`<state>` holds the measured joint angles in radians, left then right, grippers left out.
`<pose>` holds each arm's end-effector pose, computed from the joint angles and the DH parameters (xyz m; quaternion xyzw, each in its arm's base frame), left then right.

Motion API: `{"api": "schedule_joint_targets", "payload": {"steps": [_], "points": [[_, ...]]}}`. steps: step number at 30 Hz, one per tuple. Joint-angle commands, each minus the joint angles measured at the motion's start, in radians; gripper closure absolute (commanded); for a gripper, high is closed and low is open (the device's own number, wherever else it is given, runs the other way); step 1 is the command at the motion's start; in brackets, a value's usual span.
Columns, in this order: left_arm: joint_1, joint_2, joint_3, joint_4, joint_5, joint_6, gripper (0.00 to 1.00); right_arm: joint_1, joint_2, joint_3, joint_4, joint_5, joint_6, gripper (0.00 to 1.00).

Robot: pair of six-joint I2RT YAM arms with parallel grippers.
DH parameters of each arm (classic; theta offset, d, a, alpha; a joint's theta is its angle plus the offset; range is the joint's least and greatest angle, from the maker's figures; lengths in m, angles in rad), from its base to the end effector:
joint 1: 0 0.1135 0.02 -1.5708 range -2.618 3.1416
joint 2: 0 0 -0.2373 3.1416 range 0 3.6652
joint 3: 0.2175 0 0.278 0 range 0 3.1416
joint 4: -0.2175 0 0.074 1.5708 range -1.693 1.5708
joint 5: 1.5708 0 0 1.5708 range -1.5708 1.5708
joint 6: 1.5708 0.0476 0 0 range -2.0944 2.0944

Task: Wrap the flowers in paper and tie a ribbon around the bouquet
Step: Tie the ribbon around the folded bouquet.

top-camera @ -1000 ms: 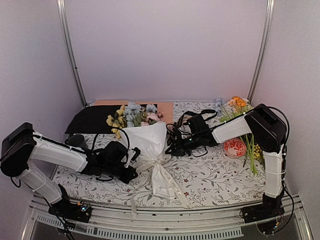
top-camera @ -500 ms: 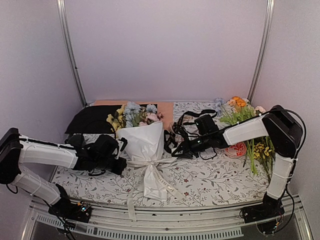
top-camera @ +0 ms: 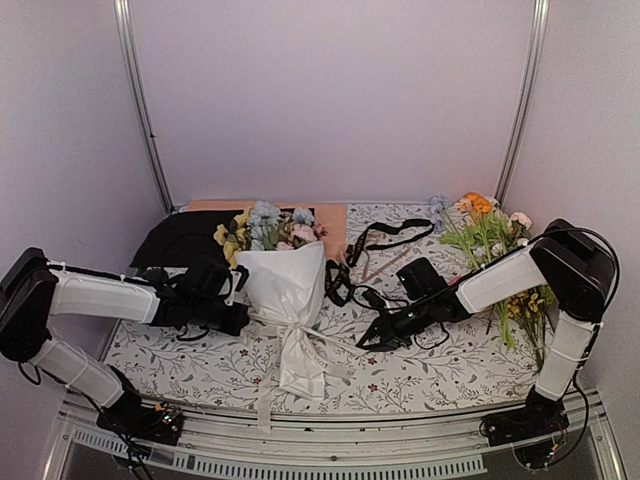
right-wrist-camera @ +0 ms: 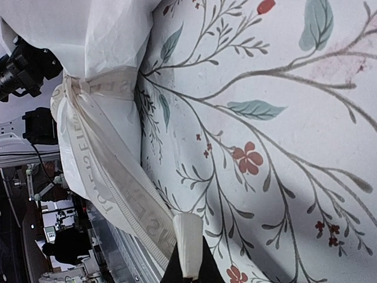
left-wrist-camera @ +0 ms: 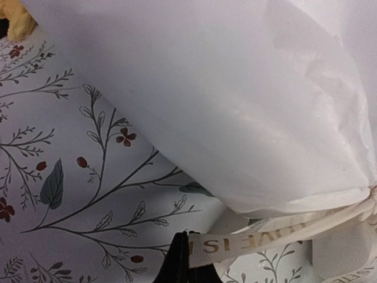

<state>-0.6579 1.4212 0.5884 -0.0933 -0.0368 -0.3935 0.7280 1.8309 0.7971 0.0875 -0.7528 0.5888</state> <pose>0.2264 -0.1727 0.0905 0.1192 0.9408 -0.1439 0.2827 0.2284 0.2472 0.0520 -0.1742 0.8750 0.4515 0.0120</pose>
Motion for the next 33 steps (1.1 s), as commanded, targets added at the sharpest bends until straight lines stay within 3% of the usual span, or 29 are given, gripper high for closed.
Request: {"api": "schedule_joint_targets", "payload": {"steps": [1,11,33], "points": [[0.079,0.023,-0.028,-0.038,-0.085,-0.037,1.0,-0.007,-0.043,-0.087,-0.179,0.063,-0.067,0.99],[0.093,0.041,-0.015,-0.049,-0.085,-0.021,1.0,-0.006,-0.148,-0.214,-0.298,0.153,-0.108,0.99],[0.158,0.052,-0.019,-0.066,-0.089,-0.062,1.0,0.004,-0.187,-0.343,-0.343,0.138,-0.105,0.99]]}}
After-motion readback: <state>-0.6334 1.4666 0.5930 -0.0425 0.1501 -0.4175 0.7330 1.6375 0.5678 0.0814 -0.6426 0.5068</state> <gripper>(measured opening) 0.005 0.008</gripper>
